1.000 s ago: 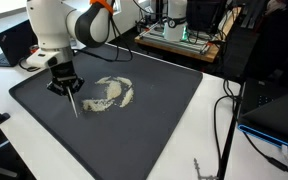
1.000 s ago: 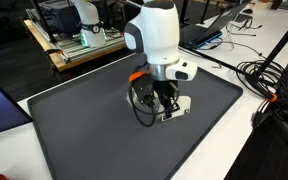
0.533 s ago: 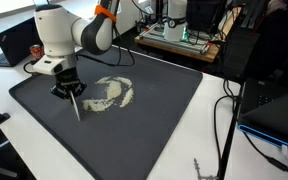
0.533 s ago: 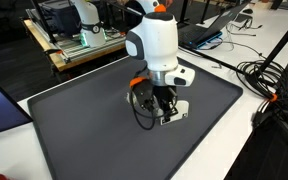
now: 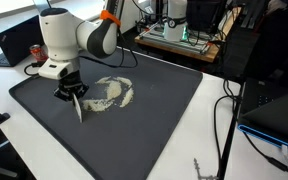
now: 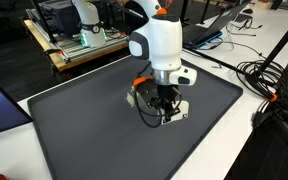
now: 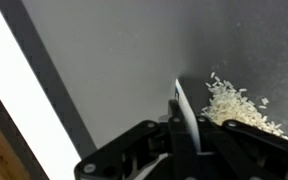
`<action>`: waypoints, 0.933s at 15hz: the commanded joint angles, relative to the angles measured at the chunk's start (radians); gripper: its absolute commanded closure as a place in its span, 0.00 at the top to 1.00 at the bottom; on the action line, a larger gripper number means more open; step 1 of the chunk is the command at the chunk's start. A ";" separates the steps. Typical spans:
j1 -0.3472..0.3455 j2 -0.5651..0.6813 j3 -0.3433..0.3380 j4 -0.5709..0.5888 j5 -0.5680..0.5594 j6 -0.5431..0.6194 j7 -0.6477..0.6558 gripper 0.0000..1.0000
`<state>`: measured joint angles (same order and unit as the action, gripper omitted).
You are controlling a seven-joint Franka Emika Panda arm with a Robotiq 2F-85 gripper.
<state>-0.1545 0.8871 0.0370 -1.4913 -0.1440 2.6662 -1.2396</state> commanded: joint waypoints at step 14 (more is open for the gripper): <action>-0.042 -0.168 0.057 -0.331 -0.051 0.091 -0.136 0.01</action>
<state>-0.1833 0.7875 0.0872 -1.6944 -0.1561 2.7528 -1.3367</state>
